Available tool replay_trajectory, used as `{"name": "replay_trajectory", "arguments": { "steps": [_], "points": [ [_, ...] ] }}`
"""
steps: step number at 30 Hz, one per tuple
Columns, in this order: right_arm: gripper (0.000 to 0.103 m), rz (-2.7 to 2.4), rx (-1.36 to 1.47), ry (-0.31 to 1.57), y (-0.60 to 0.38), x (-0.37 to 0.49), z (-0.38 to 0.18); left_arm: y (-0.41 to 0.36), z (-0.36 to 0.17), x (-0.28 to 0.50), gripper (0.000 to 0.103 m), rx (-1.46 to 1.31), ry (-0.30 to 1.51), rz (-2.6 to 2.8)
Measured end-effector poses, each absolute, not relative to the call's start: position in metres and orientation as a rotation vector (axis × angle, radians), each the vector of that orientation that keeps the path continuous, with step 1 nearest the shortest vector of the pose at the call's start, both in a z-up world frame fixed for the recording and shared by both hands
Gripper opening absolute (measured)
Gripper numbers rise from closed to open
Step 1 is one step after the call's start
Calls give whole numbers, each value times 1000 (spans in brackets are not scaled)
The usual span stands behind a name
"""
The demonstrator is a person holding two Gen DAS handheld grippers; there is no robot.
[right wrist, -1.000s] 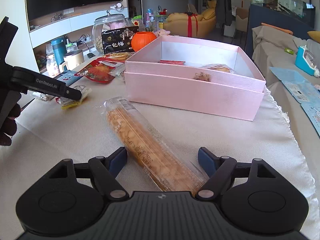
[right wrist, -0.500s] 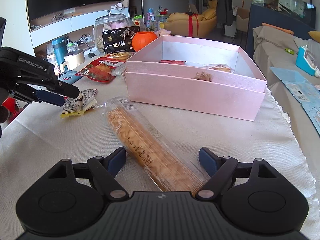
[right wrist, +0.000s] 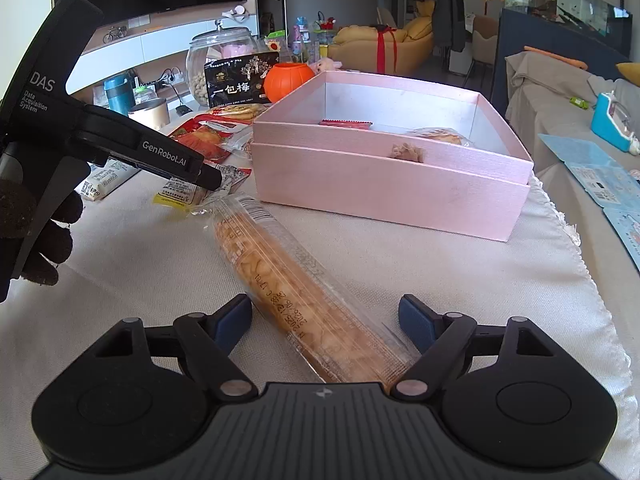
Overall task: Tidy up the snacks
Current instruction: 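Grasp the white-and-yellow snack packet with the left gripper while the right grips the bread stick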
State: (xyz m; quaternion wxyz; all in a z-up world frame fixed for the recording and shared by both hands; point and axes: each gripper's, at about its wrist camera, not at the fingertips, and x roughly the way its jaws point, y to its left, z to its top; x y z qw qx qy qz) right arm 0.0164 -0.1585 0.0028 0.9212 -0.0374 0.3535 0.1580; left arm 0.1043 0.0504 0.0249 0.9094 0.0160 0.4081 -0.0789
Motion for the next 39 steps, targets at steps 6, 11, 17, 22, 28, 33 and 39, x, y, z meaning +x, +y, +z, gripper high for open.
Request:
{"name": "replay_trajectory", "arguments": {
  "steps": [6, 11, 17, 22, 28, 33, 39],
  "points": [
    [83, 329, -77, 728, -158, 17, 2, 44, 23, 101, 57, 76, 818, -189],
    [83, 329, -77, 728, -158, 17, 2, 39, 23, 101, 69, 151, 800, -152],
    [84, 331, -77, 728, -158, 17, 3, 37, 27, 101, 60, 132, 802, -164],
    [84, 330, -81, 731, -157, 16, 3, 29, 37, 96, 60, 121, 772, -214],
    [84, 338, -106, 764, -154, 22, 7, 7, 27, 95, 61, 244, 756, -283],
    [84, 342, -122, 756, -158, 19, 6, 24, 15, 99, 64, 310, 765, -201],
    [85, 343, -107, 736, -161, 16, 4, 59, 16, 119, 69, 87, 820, -211]
  ]
}}
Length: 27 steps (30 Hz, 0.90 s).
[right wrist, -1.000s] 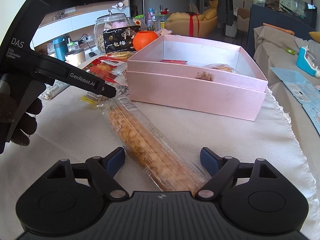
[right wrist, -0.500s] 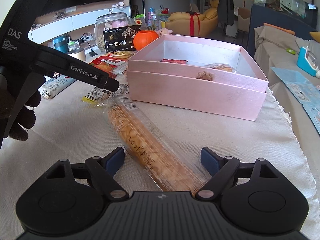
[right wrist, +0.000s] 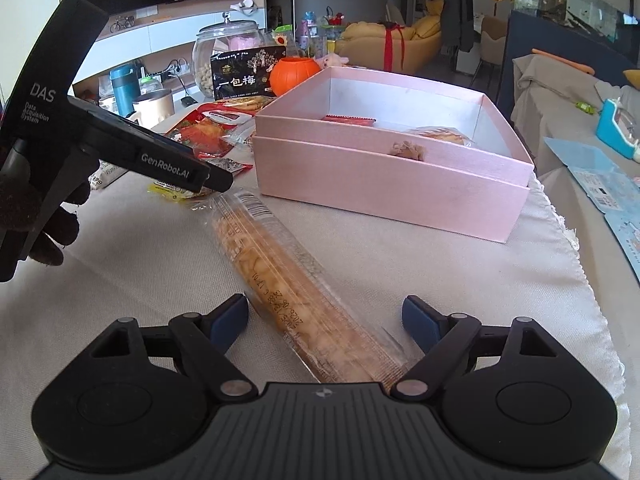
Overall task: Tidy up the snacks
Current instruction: 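Grasp the white-and-yellow snack packet with the left gripper while the right grips the bread stick, then lift the white packet with the left gripper while the right carries the bread stick to the box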
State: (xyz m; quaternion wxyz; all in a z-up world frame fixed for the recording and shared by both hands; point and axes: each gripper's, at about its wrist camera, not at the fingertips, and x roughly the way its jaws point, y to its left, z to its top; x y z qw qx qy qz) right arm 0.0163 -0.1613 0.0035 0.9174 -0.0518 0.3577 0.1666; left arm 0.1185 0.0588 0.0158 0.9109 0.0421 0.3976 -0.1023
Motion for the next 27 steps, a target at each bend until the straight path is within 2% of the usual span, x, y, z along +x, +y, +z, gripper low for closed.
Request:
{"name": "replay_trajectory", "arguments": {
  "steps": [5, 10, 19, 20, 22, 23, 27],
  "points": [
    [85, 347, -100, 733, -163, 16, 3, 68, 8, 124, 73, 85, 814, -187],
    [88, 358, -106, 741, -162, 17, 3, 74, 11, 118, 68, 66, 837, -226],
    [87, 452, -162, 766, -143, 56, 27, 79, 10, 36, 67, 74, 796, -266],
    [85, 465, -170, 780, -139, 59, 26, 79, 10, 29, 67, 69, 797, -270],
    [71, 506, -196, 828, -132, 62, 23, 77, 11, 12, 67, 61, 810, -288],
    [52, 521, -213, 855, -129, 60, 21, 76, 12, 6, 67, 67, 817, -295],
    [29, 531, -260, 878, -136, 42, 33, 64, 11, -15, 66, 158, 802, -340]
  ]
}}
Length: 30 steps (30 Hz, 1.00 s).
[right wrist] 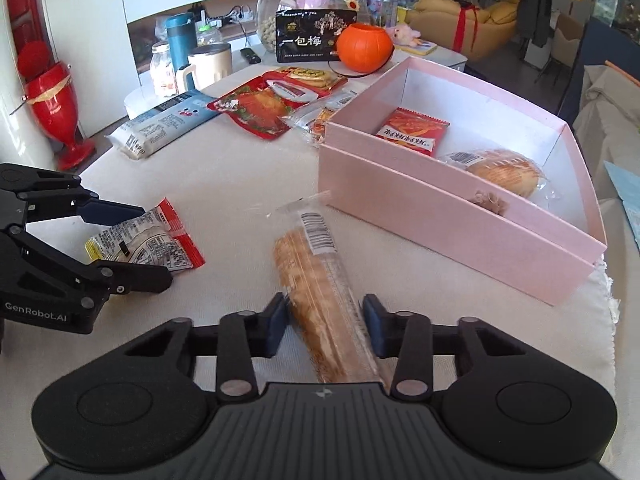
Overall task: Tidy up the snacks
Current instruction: 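Lift the white packet with the left gripper while the right carries the bread stick to the box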
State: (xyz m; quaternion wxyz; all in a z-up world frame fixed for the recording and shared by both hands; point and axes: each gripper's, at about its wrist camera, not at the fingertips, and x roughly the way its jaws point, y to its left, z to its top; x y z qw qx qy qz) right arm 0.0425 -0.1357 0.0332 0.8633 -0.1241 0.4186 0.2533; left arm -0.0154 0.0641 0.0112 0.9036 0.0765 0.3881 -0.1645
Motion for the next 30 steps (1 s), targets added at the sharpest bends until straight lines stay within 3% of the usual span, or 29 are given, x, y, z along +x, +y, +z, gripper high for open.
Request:
{"name": "replay_trajectory", "arguments": {
  "steps": [4, 11, 15, 21, 23, 30],
  "points": [
    [28, 526, -190, 858, -162, 30, 65, 59, 23, -9, 61, 72, 811, -402],
    [27, 453, -115, 559, -196, 42, 197, 29, 151, 47, 62, -20, 545, -484],
    [27, 392, -147, 485, -195, 73, 245, 6, 185, 94, 63, -45, 478, -485],
    [27, 314, -140, 507, -206, 114, 252, -28, 157, 154, 65, -38, 587, -516],
    [27, 305, -133, 537, -209, 123, 245, -34, 130, 177, 60, -41, 699, -505],
    [27, 278, -87, 662, -215, 144, 207, 18, 98, 176, 58, -301, 625, -495]
  ]
}}
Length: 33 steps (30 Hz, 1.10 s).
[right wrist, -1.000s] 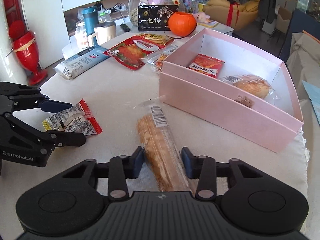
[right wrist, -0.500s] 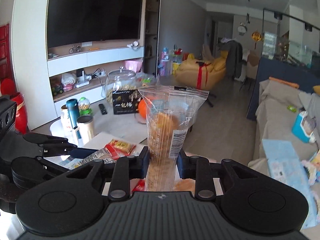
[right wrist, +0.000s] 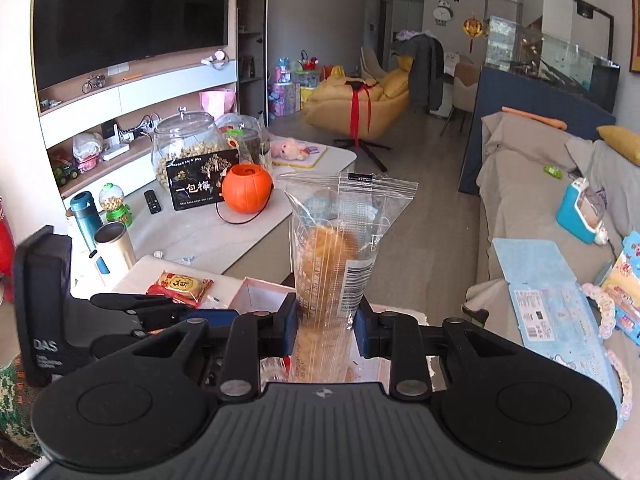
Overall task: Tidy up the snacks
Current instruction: 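Lift the white packet with the left gripper while the right carries the bread stick to the box, then drop the white packet into the pink box with the left gripper while the right releases the bread stick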
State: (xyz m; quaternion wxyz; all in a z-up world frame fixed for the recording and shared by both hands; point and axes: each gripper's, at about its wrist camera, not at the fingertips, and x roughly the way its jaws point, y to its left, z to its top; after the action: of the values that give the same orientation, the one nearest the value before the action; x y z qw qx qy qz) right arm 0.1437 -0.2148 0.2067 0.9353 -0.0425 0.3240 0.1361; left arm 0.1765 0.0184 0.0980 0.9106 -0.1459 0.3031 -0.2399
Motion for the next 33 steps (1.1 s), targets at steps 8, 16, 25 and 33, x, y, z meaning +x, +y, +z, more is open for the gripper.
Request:
{"name": "replay_trajectory", "arguments": {
  "steps": [8, 16, 25, 33],
  "points": [
    [29, 428, 275, 883, -215, 189, 162, 76, 108, 156, 58, -224, 590, -345],
    [47, 199, 85, 848, -211, 198, 133, 137, 94, 139, 58, -169, 624, -140],
    [50, 343, -10, 841, -177, 140, 114, 85, 59, 173, 58, -35, 665, -255],
    [50, 405, -17, 808, -174, 95, 93, 43, 24, 241, 36, 70, 793, -286]
  ]
}}
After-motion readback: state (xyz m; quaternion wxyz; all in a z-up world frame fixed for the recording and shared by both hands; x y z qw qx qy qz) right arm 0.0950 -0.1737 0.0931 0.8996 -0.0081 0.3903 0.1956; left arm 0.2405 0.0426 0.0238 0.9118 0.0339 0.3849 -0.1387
